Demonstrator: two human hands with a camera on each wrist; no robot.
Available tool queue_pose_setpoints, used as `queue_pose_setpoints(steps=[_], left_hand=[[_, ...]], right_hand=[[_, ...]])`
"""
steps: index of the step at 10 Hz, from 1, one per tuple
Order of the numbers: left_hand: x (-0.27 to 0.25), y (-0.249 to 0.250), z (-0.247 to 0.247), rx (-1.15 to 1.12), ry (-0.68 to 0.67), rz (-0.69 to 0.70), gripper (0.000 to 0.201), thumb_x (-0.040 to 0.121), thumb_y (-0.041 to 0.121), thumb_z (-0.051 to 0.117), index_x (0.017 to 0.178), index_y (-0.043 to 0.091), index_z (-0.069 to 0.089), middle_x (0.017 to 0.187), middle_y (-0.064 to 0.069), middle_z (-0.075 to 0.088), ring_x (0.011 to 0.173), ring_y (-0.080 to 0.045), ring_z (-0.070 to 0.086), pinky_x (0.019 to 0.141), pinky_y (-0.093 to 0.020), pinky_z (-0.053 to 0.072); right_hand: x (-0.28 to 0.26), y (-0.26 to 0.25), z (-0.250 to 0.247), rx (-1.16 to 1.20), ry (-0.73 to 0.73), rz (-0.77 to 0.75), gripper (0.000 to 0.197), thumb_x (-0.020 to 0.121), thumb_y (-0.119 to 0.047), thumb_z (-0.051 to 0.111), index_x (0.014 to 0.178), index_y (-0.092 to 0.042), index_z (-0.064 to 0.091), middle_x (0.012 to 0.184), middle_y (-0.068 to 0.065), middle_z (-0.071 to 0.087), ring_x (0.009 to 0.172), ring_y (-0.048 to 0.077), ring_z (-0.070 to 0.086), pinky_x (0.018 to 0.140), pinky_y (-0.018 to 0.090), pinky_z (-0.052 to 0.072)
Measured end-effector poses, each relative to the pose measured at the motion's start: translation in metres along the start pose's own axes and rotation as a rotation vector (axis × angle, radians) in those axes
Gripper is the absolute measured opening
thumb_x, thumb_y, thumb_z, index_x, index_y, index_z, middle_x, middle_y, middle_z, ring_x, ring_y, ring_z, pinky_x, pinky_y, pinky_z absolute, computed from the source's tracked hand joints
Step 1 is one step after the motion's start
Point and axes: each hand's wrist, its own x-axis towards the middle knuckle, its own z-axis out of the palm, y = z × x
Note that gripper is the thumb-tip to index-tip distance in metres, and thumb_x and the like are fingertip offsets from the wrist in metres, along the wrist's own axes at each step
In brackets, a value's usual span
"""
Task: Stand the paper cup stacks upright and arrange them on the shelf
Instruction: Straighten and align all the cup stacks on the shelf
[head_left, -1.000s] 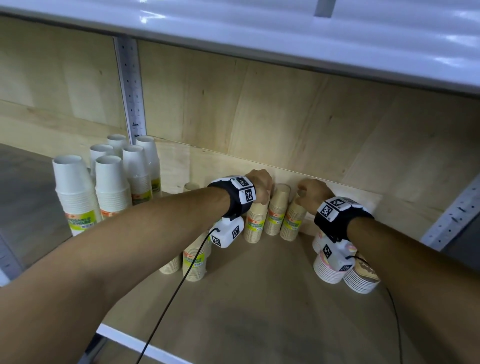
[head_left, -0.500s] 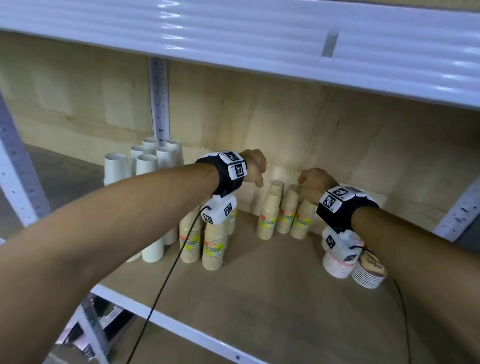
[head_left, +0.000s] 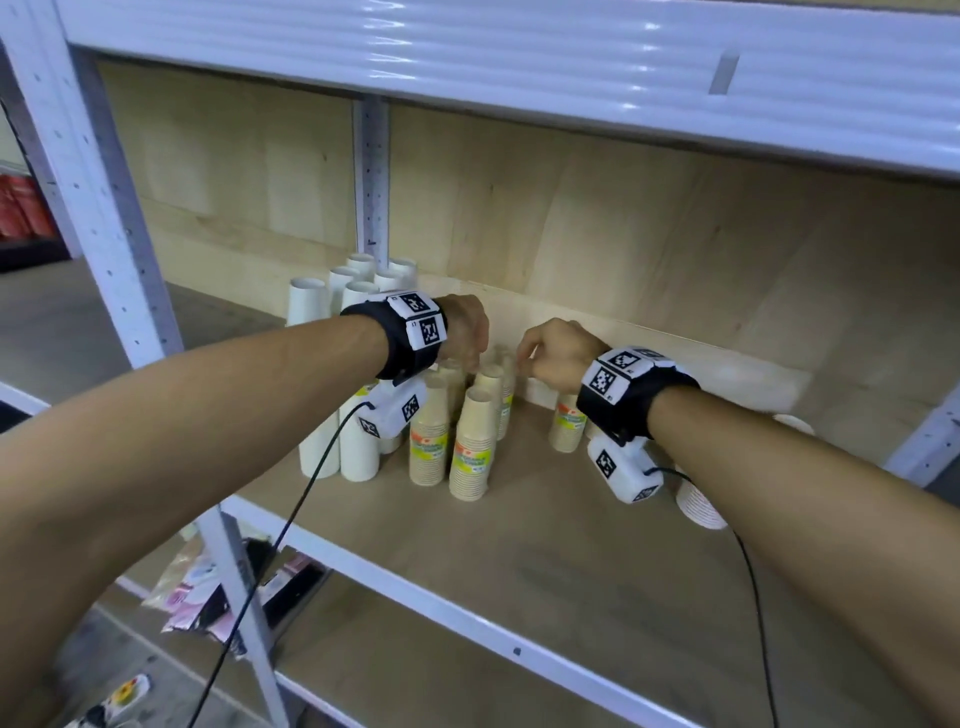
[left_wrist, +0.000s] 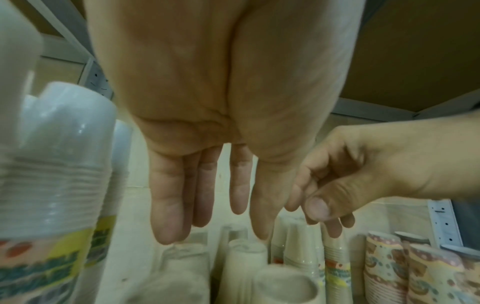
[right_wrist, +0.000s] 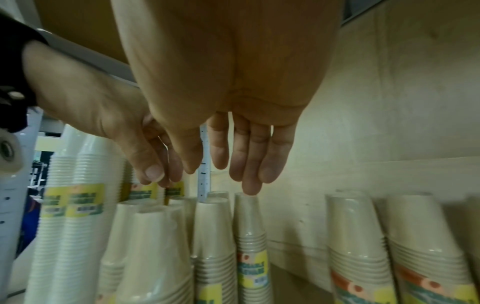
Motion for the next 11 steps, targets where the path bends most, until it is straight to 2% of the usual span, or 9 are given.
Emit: queue_pose_setpoints(steps=[1, 2, 3, 4, 5, 7, 8, 10, 11], left_hand=[[-0.006, -0.004, 0.007, 0.077, -0.047, -0.010, 0.019, 0.086, 0.013, 0.071, 0.103, 0.008, 0.070, 0.097, -0.004, 0.059, 0.081, -0.017, 0.052, 0.057, -0.019, 0.043], [-0.011, -0.010, 0.013, 0.089, -0.031, -0.017, 0.017, 0.084, 0.016, 0.073, 0.101, 0.016, 0.069, 0.096, -0.001, 0.061, 0.082, -0.014, 0.055, 0.072, -0.026, 0.049], [-0.013, -0.020, 0.021, 0.081, -0.023, -0.002, 0.032, 0.083, 0.021, 0.076, 0.113, 0.015, 0.070, 0.098, 0.002, 0.059, 0.087, -0.013, 0.055, 0.084, -0.027, 0.051], [-0.015, -0.020, 0.024, 0.068, -0.080, 0.005, 0.039, 0.083, 0.012, 0.074, 0.121, 0.004, 0.067, 0.098, -0.002, 0.057, 0.079, -0.013, 0.054, 0.063, -0.013, 0.049], [-0.016, -0.022, 0.025, 0.070, -0.144, 0.020, 0.037, 0.085, -0.001, 0.068, 0.122, -0.005, 0.064, 0.090, -0.006, 0.056, 0.067, -0.013, 0.048, 0.034, -0.004, 0.032], [-0.016, -0.025, 0.029, 0.053, -0.111, 0.030, 0.038, 0.085, 0.003, 0.070, 0.123, 0.002, 0.065, 0.111, -0.006, 0.063, 0.084, -0.011, 0.053, 0.044, -0.008, 0.039], [-0.015, -0.023, 0.027, 0.057, -0.105, 0.028, 0.039, 0.085, 0.005, 0.070, 0.124, 0.003, 0.066, 0.122, -0.008, 0.065, 0.092, -0.013, 0.052, 0.051, -0.014, 0.038], [-0.013, -0.011, 0.022, 0.082, -0.142, 0.058, 0.034, 0.085, 0.007, 0.071, 0.118, -0.001, 0.068, 0.098, -0.006, 0.059, 0.086, -0.017, 0.051, 0.054, -0.019, 0.038], [-0.010, 0.002, 0.018, 0.057, -0.167, 0.075, 0.036, 0.084, 0.006, 0.073, 0.120, 0.003, 0.068, 0.113, -0.010, 0.067, 0.097, -0.027, 0.065, 0.063, -0.027, 0.052]], right_hand=[[-0.007, -0.017, 0.009, 0.039, -0.049, -0.036, 0.023, 0.080, -0.042, 0.072, 0.089, -0.021, 0.072, 0.076, -0.010, 0.061, 0.075, 0.012, 0.059, 0.057, 0.020, 0.038], [-0.010, -0.029, 0.018, 0.042, -0.100, -0.029, 0.033, 0.078, -0.044, 0.075, 0.098, -0.019, 0.071, 0.089, -0.005, 0.064, 0.081, 0.014, 0.059, 0.063, 0.023, 0.044], [-0.012, -0.037, 0.027, -0.007, -0.127, -0.019, 0.042, 0.081, -0.043, 0.072, 0.111, -0.014, 0.068, 0.107, 0.003, 0.065, 0.098, 0.020, 0.061, 0.080, 0.028, 0.049], [-0.014, -0.041, 0.034, -0.030, -0.149, -0.020, 0.042, 0.081, -0.040, 0.073, 0.110, -0.011, 0.069, 0.110, 0.008, 0.067, 0.101, 0.024, 0.062, 0.082, 0.031, 0.050], [-0.015, -0.042, 0.041, -0.028, -0.154, -0.010, 0.037, 0.080, -0.038, 0.074, 0.105, -0.011, 0.070, 0.106, 0.009, 0.068, 0.096, 0.024, 0.063, 0.071, 0.029, 0.046], [-0.016, -0.041, 0.045, -0.002, -0.124, -0.002, 0.033, 0.078, -0.034, 0.074, 0.099, -0.007, 0.071, 0.100, 0.011, 0.069, 0.095, 0.026, 0.064, 0.073, 0.031, 0.050], [-0.016, -0.039, 0.044, 0.006, -0.118, -0.004, 0.031, 0.078, -0.032, 0.074, 0.098, -0.008, 0.071, 0.100, 0.009, 0.068, 0.090, 0.023, 0.063, 0.068, 0.028, 0.046], [-0.020, -0.030, 0.035, -0.033, -0.109, 0.028, 0.040, 0.080, -0.034, 0.074, 0.107, -0.006, 0.068, 0.104, 0.009, 0.067, 0.094, 0.024, 0.063, 0.071, 0.028, 0.047], [-0.023, -0.019, 0.029, -0.049, -0.106, 0.045, 0.044, 0.078, -0.038, 0.073, 0.109, -0.008, 0.066, 0.106, 0.008, 0.066, 0.093, 0.023, 0.062, 0.070, 0.028, 0.047]])
